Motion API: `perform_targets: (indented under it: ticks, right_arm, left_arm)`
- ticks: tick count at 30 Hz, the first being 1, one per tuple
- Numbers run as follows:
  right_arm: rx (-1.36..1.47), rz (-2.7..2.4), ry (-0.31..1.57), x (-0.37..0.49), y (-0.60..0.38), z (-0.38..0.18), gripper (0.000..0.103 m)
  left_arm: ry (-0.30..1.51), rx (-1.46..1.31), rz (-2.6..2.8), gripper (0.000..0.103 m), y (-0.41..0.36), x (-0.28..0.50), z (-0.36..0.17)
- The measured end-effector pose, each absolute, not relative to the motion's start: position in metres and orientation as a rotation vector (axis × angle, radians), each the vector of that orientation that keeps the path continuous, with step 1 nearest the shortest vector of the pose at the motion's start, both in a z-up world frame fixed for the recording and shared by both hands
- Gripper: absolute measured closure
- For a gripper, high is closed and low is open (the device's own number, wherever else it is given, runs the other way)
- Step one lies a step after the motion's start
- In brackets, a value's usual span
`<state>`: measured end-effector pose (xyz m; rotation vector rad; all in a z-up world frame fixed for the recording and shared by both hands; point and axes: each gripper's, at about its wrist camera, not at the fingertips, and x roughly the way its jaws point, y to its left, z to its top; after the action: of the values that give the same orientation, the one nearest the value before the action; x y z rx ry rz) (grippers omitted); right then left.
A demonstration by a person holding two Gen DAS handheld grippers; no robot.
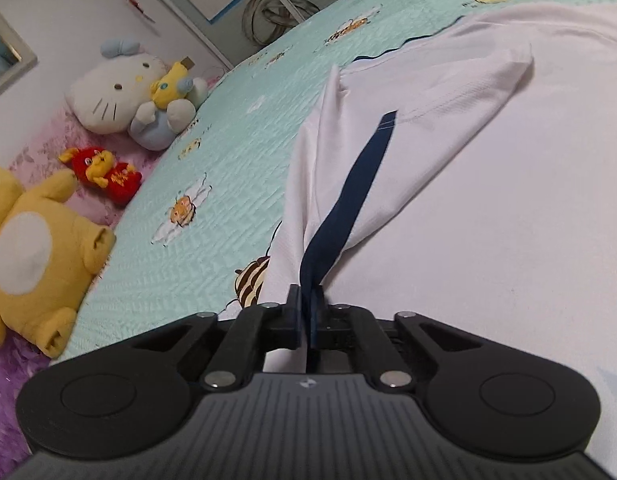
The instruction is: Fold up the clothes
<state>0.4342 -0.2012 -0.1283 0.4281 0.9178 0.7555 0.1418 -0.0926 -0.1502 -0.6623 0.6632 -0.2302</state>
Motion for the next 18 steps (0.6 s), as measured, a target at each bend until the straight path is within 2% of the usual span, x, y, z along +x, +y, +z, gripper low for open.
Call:
perform_targets:
  ticks: [4,8,11,13,18]
  right_arm:
    - [0.494,0.76,0.928,0.438,-0.211,-0.129,0.103]
    - [0.56,0.765,0.938,0.443,-0.222,-0.131,0.103]
    - [0.609,0.767,0.944,0.446,-0.23,-0.132,0.094]
    - [0.617,0.766,0.945,0.446,-0.23,-0.132,0.078]
    - [0.527,0.741,0.935,0.444,-0.208,-0.131,0.08]
  left_arm:
    - [0.668,-0.678,-0.222,0.084,-0.09,0.142,-0.153]
    - [0.667,-0.688,-0.223,0.084,-0.091,0.14,-0.155]
    - [0.668,-0.682,-0.223,0.084,-0.093,0.14,-0.155]
    - [0.667,-0.68,-0.224,0.084,-0.095,0.138,-0.155]
    - [0.664,-0.687,-0.228,0.084,-0.096,0.135,-0.155]
